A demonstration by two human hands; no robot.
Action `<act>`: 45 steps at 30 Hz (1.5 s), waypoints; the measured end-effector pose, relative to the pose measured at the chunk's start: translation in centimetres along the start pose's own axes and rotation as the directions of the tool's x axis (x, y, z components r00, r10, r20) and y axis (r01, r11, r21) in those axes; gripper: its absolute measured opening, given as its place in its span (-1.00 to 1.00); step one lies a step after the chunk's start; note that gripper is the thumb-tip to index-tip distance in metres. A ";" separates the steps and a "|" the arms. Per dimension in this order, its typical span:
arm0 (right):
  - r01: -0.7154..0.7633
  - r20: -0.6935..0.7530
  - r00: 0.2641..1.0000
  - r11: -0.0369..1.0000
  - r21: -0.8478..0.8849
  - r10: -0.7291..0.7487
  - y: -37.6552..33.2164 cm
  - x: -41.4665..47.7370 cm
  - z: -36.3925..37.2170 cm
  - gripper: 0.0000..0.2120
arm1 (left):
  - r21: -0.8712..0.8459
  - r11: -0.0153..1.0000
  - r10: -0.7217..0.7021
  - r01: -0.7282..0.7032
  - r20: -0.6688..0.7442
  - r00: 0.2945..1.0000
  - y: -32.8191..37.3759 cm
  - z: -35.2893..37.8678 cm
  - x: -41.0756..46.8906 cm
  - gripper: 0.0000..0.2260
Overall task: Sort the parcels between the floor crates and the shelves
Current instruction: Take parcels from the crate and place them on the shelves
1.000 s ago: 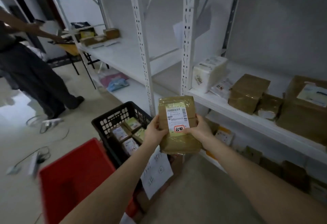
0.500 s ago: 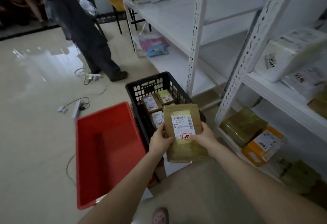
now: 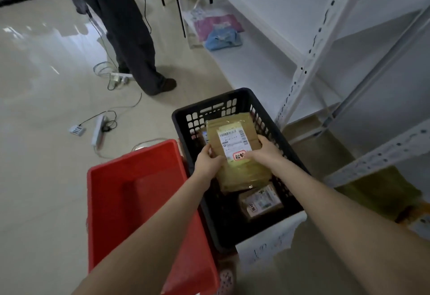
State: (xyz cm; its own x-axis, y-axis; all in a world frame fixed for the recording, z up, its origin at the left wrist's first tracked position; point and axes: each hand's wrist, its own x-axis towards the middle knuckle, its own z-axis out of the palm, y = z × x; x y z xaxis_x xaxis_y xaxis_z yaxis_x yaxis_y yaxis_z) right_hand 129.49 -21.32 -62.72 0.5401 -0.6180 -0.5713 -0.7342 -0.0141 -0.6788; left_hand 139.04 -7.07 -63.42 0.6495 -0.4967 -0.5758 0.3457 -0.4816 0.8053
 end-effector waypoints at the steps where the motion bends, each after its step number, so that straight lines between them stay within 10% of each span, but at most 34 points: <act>1: 0.011 0.007 1.000 1.000 -0.002 -0.011 -0.5 1.7 -0.3 -0.32 | -0.025 1.000 -0.015 0.015 0.002 1.000 0.6 0.0 1.7 -0.40; 14: -0.012 -0.015 1.000 0.961 -0.276 0.008 1.0 17.6 2.6 -0.20 | -0.125 0.986 -0.120 0.114 -0.038 0.992 -1.7 2.8 17.0 -0.39; 23: 0.280 0.233 0.960 0.535 -0.797 -0.156 3.8 18.5 3.7 0.07 | -0.171 0.976 -0.137 0.134 -0.006 0.991 -1.2 7.0 21.2 -0.45; 27: 0.246 0.199 0.969 0.505 -0.827 -0.146 5.0 18.8 3.4 0.02 | 0.197 0.980 -0.016 0.024 -0.040 0.999 -1.6 6.1 20.9 -0.37; 33: 0.229 0.129 0.970 0.587 -0.776 -0.208 4.8 16.6 2.3 -0.13 | 0.925 0.366 0.101 -0.104 0.072 0.992 -2.9 4.7 18.2 -0.14; 37: 0.184 0.057 0.975 0.637 -0.749 -0.214 4.2 12.7 0.9 -0.24 | 0.969 0.109 0.124 -0.220 0.206 0.971 -1.6 4.7 14.9 -0.09; 45: 0.020 -0.135 0.981 0.767 -0.641 -0.139 4.8 -0.1 -2.5 -0.28 | 0.885 -0.099 0.188 -0.455 0.466 0.865 2.5 7.1 4.9 -0.13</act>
State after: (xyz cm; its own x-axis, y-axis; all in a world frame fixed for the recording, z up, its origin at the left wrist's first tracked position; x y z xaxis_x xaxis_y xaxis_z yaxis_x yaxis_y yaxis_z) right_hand 124.86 -23.32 -64.80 0.5763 -0.7107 -0.4035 -0.8160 -0.5272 -0.2368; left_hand 138.25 -15.83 -65.18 0.3113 -0.8560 -0.4127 -0.9291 -0.3653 0.0570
